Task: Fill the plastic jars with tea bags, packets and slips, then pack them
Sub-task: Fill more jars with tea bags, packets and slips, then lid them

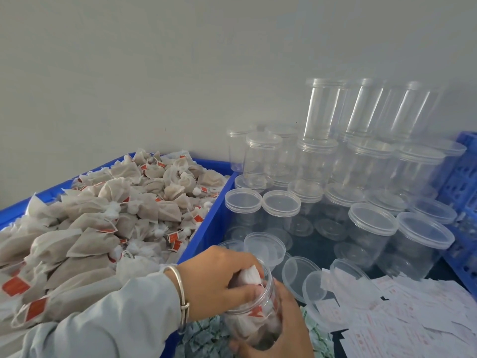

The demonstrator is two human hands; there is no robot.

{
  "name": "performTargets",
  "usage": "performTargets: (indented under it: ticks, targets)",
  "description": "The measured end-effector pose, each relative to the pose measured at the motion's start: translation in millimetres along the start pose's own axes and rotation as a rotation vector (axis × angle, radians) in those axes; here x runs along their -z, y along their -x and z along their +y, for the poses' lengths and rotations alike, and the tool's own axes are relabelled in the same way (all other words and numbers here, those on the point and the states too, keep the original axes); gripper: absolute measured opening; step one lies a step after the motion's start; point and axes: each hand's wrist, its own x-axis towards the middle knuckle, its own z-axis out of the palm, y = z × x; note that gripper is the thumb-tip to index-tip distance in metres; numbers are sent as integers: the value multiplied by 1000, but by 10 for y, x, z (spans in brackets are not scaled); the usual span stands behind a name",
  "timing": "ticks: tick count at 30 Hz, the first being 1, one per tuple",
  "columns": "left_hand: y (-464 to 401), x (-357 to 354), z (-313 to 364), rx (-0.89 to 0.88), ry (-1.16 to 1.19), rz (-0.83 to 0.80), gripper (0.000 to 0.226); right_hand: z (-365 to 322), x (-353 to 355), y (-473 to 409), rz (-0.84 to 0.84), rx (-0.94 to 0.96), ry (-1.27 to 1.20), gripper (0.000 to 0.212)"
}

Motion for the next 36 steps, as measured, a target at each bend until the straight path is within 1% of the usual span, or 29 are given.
performTargets:
  ticks: [3, 5, 6, 8, 9, 10, 12, 13, 14, 16, 18, 20, 21, 23, 25, 27, 33, 36]
  targets:
    - [13, 30, -20, -11, 8, 15, 28, -20, 33, -4, -7, 2, -60, 100]
    - [18, 64, -33, -21, -1, 58, 27, -38, 86, 0, -35, -12, -112, 105]
    - [21, 97, -29, -29, -9, 93, 23, -60, 116, 2, -51, -12, -137, 108]
    - [26, 198, -41, -27, -7, 200, 7, -126, 169, 1, -110, -15, -223, 112]
    - [26, 256, -84, -1, -11, 274, 7, -171, 188, -14, -142, -11, -262, 112]
    - [22, 313, -147, 49, -28, 349, 10, -204, 207, -20, -165, -8, -290, 112]
    - [5, 425, -332, 190, -133, 461, 8, -245, 231, -25, -188, -18, -330, 109]
    - [-1, 477, -451, 277, -216, 480, 6, -251, 237, -19, -186, -28, -335, 108]
    - [-7, 513, -567, 376, -298, 471, 15, -256, 240, -10, -178, -36, -332, 107]
    - [-2, 529, -782, 581, -417, 336, 37, -264, 252, 10, -168, -40, -326, 107]
    - [-21, 481, -872, 717, -545, 117, 46, -275, 271, 13, -187, -26, -319, 104]
    - [-86, 382, -896, 737, -659, -125, 44, -303, 296, -3, -200, -22, -330, 102]
    - [-120, 345, -891, 736, -674, -209, 42, -314, 307, -13, -210, -16, -323, 101]
    - [-164, 336, -894, 752, -640, -306, 38, -319, 315, -23, -232, 18, -315, 97]
    - [-165, 350, -895, 769, -589, -366, 36, -318, 325, -25, -227, 45, -313, 94]
    - [-161, 356, -882, 764, -599, -385, 35, -311, 325, -25, -221, 51, -312, 95]
    - [-163, 346, -835, 735, -594, -392, 36, -325, 329, -48, -225, 85, -277, 96]
    - [-145, 356, -830, 729, -552, -344, 35, -309, 323, -45, -230, 63, -296, 100]
